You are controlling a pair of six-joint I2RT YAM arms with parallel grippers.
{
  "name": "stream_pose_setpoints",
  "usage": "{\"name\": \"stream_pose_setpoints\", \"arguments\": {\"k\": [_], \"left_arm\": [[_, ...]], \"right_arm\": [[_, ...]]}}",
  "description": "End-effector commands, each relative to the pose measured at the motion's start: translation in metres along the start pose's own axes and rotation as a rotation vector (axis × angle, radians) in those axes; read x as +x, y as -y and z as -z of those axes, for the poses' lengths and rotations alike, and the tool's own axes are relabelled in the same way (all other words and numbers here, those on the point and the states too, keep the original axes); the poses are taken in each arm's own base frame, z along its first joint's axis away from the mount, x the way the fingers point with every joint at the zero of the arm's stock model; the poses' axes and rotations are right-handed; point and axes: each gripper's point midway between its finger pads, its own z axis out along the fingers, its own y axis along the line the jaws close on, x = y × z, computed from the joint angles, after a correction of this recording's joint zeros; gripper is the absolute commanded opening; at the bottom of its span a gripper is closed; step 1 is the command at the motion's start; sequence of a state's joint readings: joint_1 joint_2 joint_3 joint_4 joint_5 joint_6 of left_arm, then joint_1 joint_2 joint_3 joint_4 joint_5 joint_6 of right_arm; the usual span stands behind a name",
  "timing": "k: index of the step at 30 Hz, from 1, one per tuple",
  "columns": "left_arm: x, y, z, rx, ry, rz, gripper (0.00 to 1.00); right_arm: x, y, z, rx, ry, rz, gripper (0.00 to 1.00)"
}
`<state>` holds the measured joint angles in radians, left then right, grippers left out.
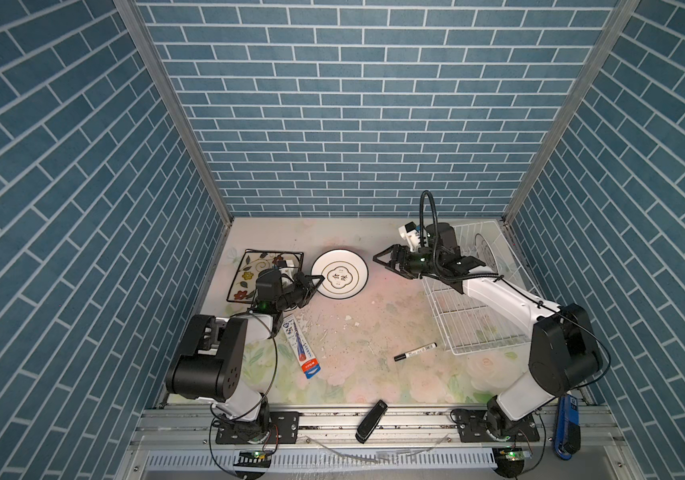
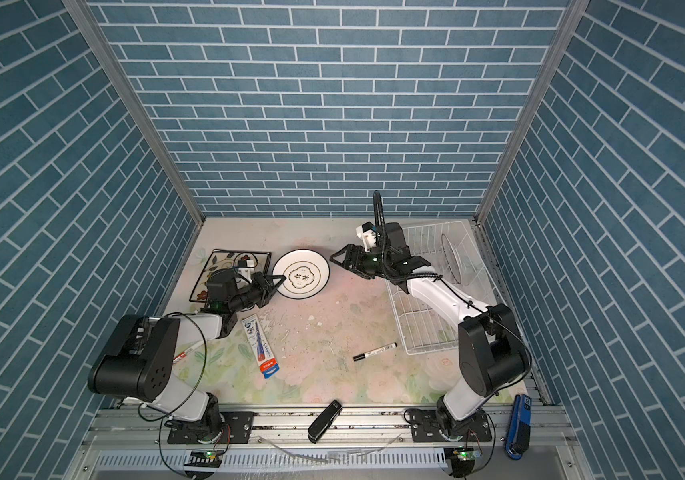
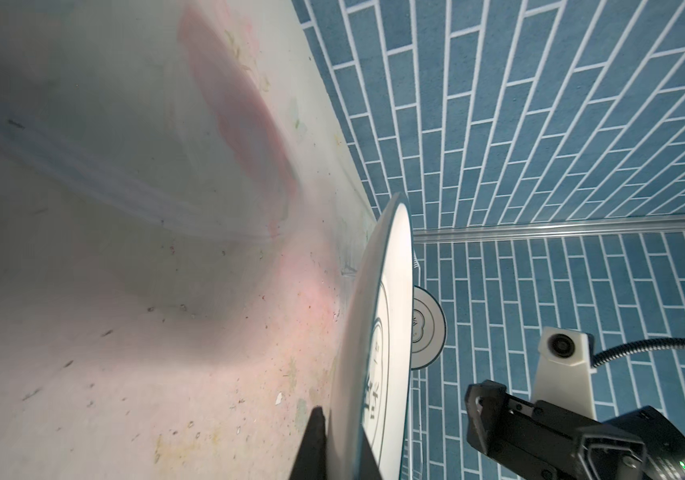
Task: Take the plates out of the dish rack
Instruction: 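Lower the plate beside the floral plates with the left gripper while the right withdraws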
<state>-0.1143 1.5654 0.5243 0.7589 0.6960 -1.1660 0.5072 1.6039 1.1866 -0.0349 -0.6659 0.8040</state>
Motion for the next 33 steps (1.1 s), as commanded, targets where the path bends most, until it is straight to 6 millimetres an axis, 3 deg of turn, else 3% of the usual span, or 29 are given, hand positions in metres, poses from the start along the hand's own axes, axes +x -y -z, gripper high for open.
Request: {"name": "stream_pose_setpoints", "arguments": {"k": [1,25,33], "left_arm": [[-0.004,-0.003,-0.002,-0.014,0.012,-0.037,0.00],[0.010,-0.023,-0.043,-0.118,-0.030,-0.055,0.00],[0.010,-0.024,-0.060,-0.137,-0.015,-0.055,0.00]], "right_arm": [[0.010,0.008,0.007,0.015,-0.010,0.029,0.75],[0.017,0.004,0.031,-0.001,-0.011,0.101,0.76],[0.021,0.014,0.034,-0.010,-0.020,0.080,0.75]]}}
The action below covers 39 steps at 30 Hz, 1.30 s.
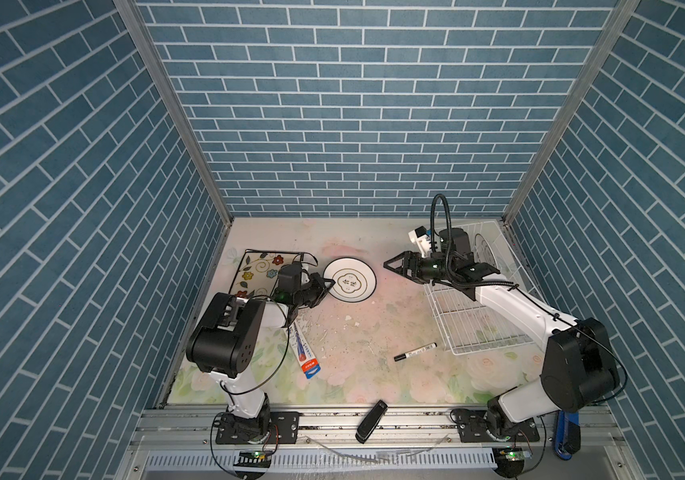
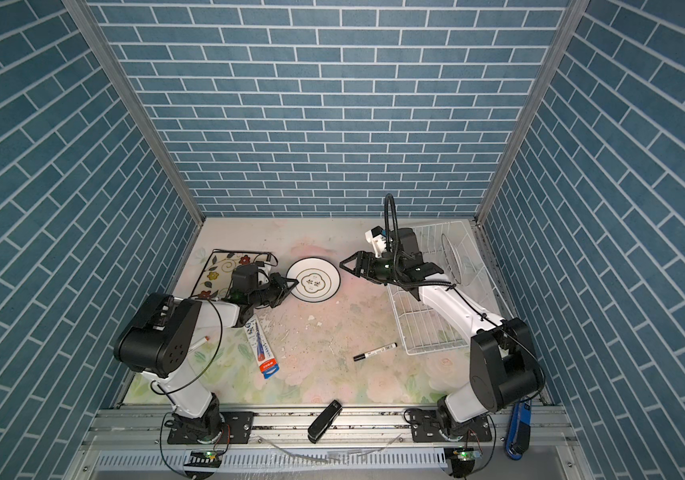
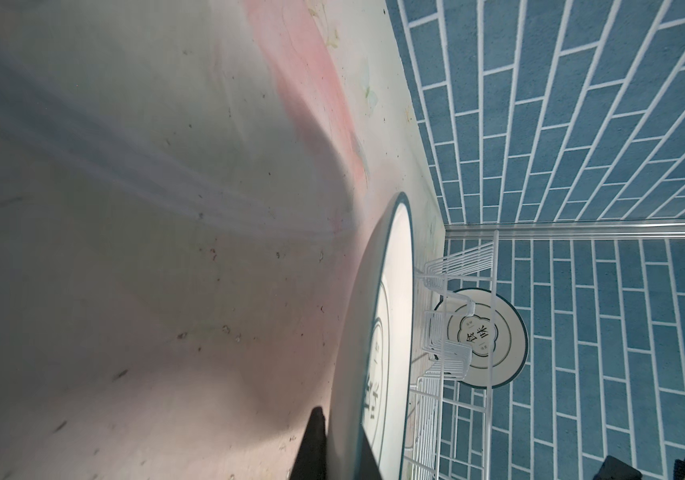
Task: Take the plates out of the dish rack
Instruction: 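Lower the plate beside the floral plates with the left gripper while the right withdraws, then open the left gripper off the plate while the right gripper moves over the rack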
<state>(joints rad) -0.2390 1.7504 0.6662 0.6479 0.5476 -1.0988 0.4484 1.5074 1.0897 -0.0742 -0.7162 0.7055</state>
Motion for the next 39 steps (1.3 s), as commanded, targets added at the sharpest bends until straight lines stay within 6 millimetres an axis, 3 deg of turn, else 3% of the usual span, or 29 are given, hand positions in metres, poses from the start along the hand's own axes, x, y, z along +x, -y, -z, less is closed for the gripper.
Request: {"name": "stream_pose_setpoints", "arguments": {"k": [1,7,22,39], "left_arm": [[-0.004,0.007,-0.009,0.015,0.021,-0.025,0.00],[-0.010,0.011,-0.017,0.010,0.029,-0.038,0.00],[-0.014,-0.003,-0.026,-0.041,0.032,-0.048,0.00],[-0.011,-0.008,-0.027,-0.094,-0.001,-0.055,0.04]], "right_arm": [[0.008,0.002,0.006,-0.015,-0.009,0.030,0.75],[0.008,0.005,0.016,0.003,0.008,0.031,0.75],[0.003,0.025,0.047,0.083,0.083,0.002,0.75],[0.002,0.031,0.055,0.100,0.121,0.004,0.74]]}}
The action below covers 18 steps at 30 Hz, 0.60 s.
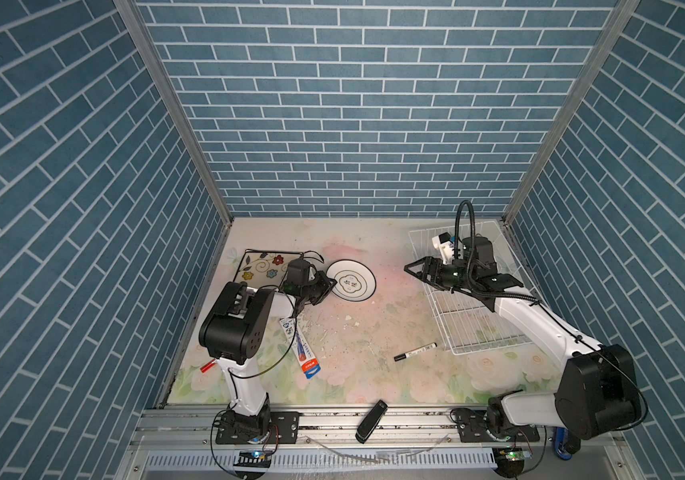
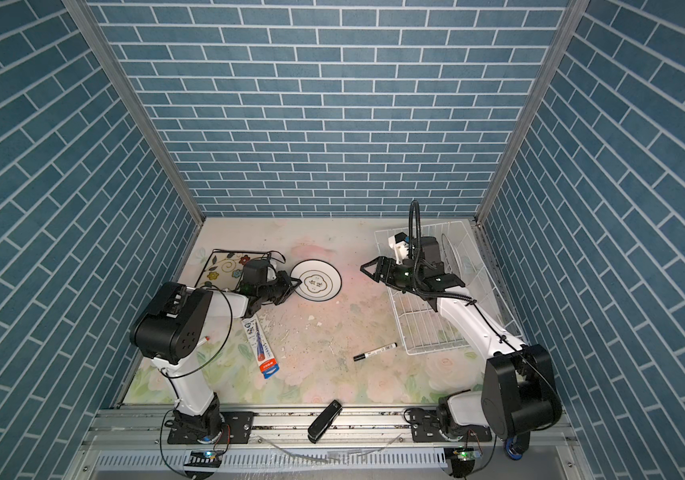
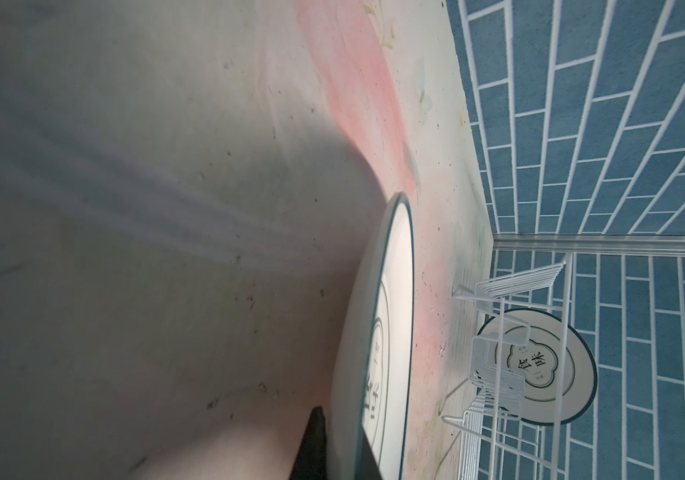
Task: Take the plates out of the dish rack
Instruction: 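Open the left gripper off the plate while the right gripper moves over the rack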
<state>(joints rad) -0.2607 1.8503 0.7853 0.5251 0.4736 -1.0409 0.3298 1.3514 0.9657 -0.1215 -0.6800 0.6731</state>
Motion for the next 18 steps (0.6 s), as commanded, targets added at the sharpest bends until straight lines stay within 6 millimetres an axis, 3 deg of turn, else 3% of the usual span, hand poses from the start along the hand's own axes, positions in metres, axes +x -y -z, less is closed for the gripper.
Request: {"name": "stream_pose_setpoints", "arguments": {"k": [1,11,18], "left_arm": [[-0.003,0.011,-0.001,0.018,-0.003,-0.033,0.07],[0.000,0.005,0.001,-0.015,-0.016,-0.032,0.22],[0.001,0.000,0.001,-0.045,-0.022,-0.029,0.57]], "right_arm": [[0.002,0.002,0.006,0.010,0.018,0.032,0.74],[0.001,0.001,0.006,0.011,0.016,0.030,0.74],[0.003,0.000,0.009,0.014,0.019,0.031,0.73]]}}
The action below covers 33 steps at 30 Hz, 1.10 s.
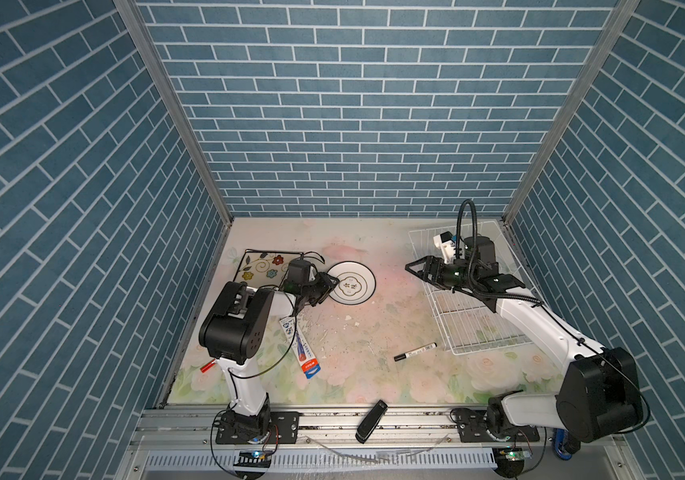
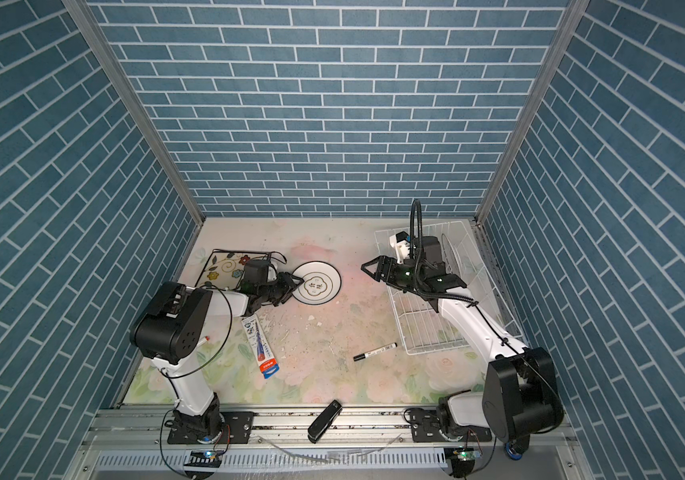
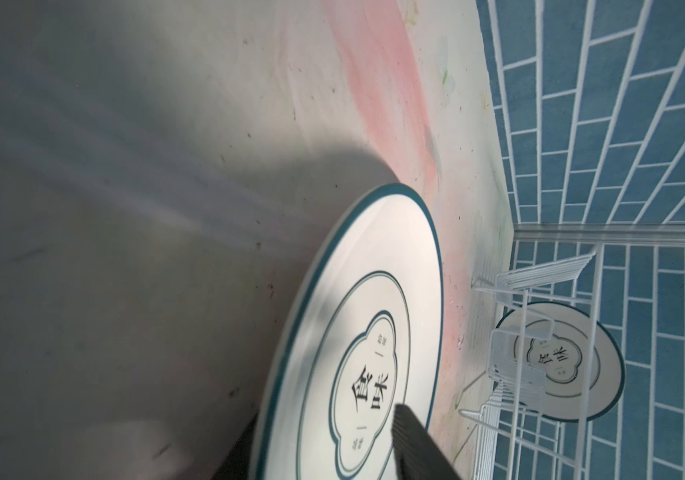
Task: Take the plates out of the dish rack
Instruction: 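Open the left gripper off the plate while the right gripper moves over the rack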
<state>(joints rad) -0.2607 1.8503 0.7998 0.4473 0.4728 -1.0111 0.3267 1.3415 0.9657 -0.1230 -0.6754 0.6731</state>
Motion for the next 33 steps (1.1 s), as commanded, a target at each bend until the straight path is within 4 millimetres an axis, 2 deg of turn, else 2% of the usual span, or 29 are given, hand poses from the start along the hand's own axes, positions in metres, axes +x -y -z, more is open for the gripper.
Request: {"name": "stream_pose_setpoints", "arguments": {"k": [1,5,6,15,20,25,29,33], "left_arm": [[-0.005,0.010,0.002,0.005,0.010,-0.026,0.60],[-0.006,0.007,0.006,-0.026,0.019,-0.042,0.79],[-0.006,0.005,0.007,-0.041,0.020,-0.044,0.81],[-0.005,-0.009,0.015,-0.123,0.037,-0.045,0.85],[-0.006,-0.013,0.026,-0.151,0.064,-0.054,0.85],[-0.005,-0.008,0.036,-0.146,0.079,-0.072,0.85],[-0.007,-0.001,0.051,-0.161,0.098,-0.115,0.85],[-0.009,0.009,0.065,-0.162,0.116,-0.167,0.85]], "right_arm": [[0.005,0.002,0.006,0.013,0.008,0.026,0.73],[0.006,0.001,0.010,0.021,0.011,0.029,0.74],[0.006,0.002,0.011,0.025,0.013,0.029,0.74],[0.005,0.008,0.024,0.099,0.042,0.040,0.74],[0.007,0.023,0.040,0.234,0.061,0.057,0.74],[0.007,0.044,0.070,0.456,0.074,0.091,0.74],[0.004,0.068,0.117,0.741,0.098,0.135,0.73],[0.001,0.081,0.169,0.997,0.116,0.190,0.73]]}}
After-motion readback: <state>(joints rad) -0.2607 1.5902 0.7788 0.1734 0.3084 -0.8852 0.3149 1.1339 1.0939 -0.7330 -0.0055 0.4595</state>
